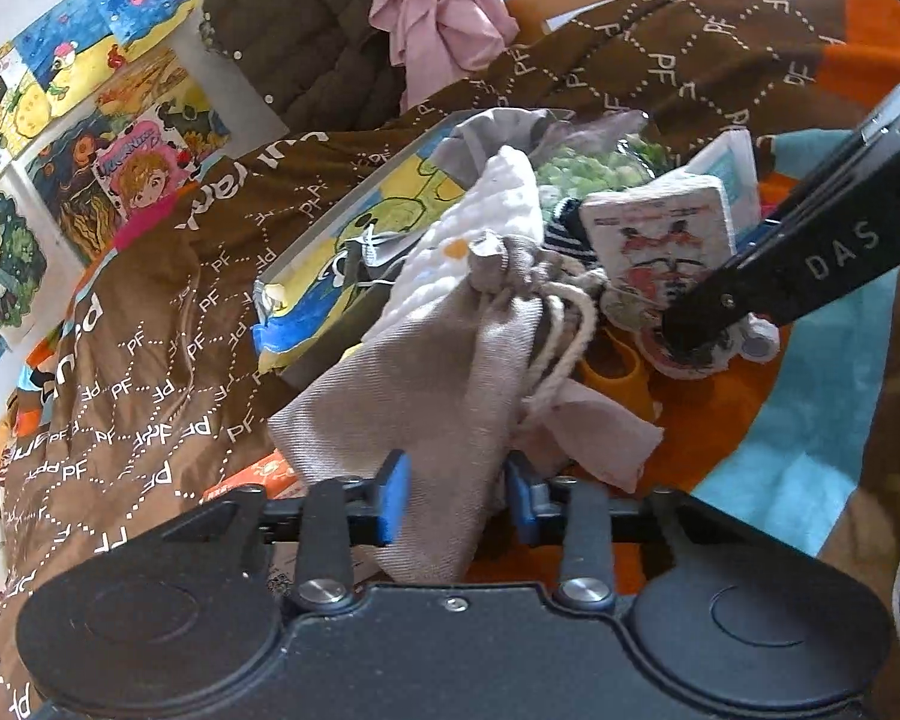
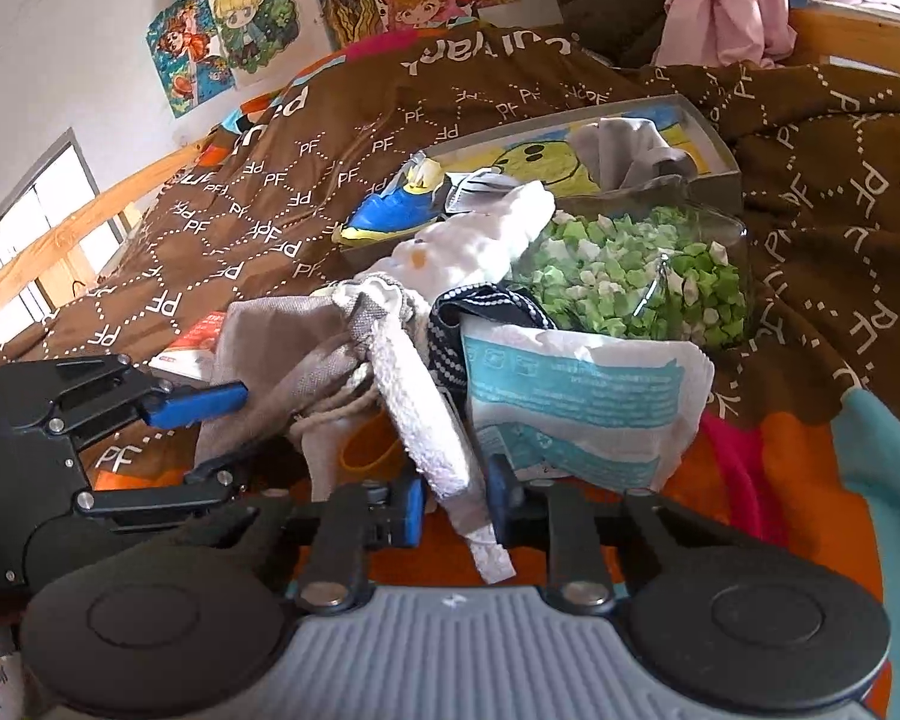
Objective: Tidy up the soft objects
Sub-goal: 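Grasp the grey drawstring pouch with left tool while right tool grasps the printed card, then lower the pouch into the tray with left tool while right tool releases the card there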
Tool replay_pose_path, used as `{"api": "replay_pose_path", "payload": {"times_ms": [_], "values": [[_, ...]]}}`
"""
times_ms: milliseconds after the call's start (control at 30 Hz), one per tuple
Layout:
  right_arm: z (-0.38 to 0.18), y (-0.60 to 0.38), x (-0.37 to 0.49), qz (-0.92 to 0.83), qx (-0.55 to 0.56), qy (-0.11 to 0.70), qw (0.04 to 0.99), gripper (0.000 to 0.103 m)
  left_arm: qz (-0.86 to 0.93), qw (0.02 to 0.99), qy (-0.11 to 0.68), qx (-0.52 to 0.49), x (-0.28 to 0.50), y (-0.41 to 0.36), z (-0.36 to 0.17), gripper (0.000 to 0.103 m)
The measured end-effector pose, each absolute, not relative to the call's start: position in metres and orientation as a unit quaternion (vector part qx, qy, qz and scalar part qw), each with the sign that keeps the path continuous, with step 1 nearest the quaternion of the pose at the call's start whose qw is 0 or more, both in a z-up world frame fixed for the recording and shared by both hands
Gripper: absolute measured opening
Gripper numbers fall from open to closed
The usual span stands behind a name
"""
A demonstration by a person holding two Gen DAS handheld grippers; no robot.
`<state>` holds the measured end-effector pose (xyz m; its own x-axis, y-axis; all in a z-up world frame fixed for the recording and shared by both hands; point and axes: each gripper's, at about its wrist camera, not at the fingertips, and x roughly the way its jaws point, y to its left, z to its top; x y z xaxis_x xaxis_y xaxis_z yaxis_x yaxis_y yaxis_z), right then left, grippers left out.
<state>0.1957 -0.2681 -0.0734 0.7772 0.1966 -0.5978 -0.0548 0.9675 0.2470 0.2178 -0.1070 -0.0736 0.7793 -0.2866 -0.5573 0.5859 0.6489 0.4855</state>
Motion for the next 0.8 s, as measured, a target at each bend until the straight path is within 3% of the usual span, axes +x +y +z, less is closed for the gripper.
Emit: {"api": "replay_pose_path", "payload": {"times_ms": [100, 200, 433, 800], "values": [[-0.072, -0.266, 0.195, 0.069, 0.099, 0.324, 0.938, 0.021, -0.242, 0.882, 0.234, 0.330, 0.220, -0.110, -0.073, 0.017], [-0.071, -0.265, 0.195, 0.069, 0.096, 0.322, 0.939, 0.021, -0.230, 0.885, 0.228, 0.333, 0.219, -0.111, -0.071, 0.010], [-0.068, -0.267, 0.193, 0.064, 0.092, 0.309, 0.944, 0.015, -0.208, 0.907, 0.233, 0.281, 0.223, -0.105, -0.061, 0.005], [-0.057, -0.267, 0.186, 0.069, 0.089, 0.275, 0.955, 0.014, -0.199, 0.936, 0.214, 0.195, 0.221, -0.099, -0.039, 0.004]]}}
